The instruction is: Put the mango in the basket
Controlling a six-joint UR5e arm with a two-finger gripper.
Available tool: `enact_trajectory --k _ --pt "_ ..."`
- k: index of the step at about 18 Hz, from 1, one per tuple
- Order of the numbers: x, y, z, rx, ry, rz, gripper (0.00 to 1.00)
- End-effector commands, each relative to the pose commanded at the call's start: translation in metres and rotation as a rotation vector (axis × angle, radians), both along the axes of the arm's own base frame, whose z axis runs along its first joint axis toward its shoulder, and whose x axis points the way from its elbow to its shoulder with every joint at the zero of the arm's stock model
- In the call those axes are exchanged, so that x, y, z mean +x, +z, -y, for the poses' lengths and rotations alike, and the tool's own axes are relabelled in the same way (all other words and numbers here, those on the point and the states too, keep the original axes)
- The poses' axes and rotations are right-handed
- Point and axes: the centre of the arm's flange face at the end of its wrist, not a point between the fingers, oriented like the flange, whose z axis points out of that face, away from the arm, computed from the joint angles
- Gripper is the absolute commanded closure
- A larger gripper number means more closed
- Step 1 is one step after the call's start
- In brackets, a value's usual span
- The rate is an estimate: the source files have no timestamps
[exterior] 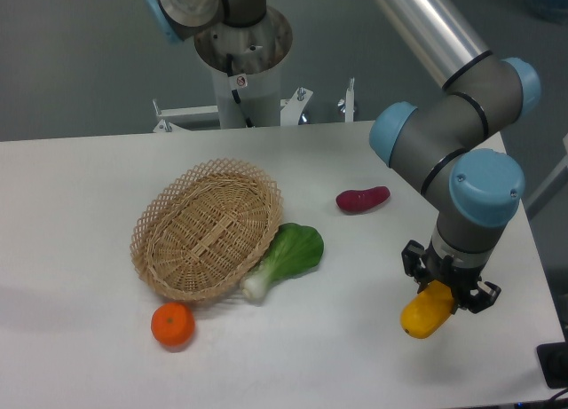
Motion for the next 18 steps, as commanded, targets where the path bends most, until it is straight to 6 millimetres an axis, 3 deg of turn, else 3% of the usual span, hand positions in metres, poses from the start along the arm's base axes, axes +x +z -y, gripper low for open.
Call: enact_trajectory --k 13,18 --pt "0.012 -0.002 -0.011 0.005 0.018 0.005 0.66" --pt "0.032 -0.005 -0.027 0.007 0.030 0.013 0.67"
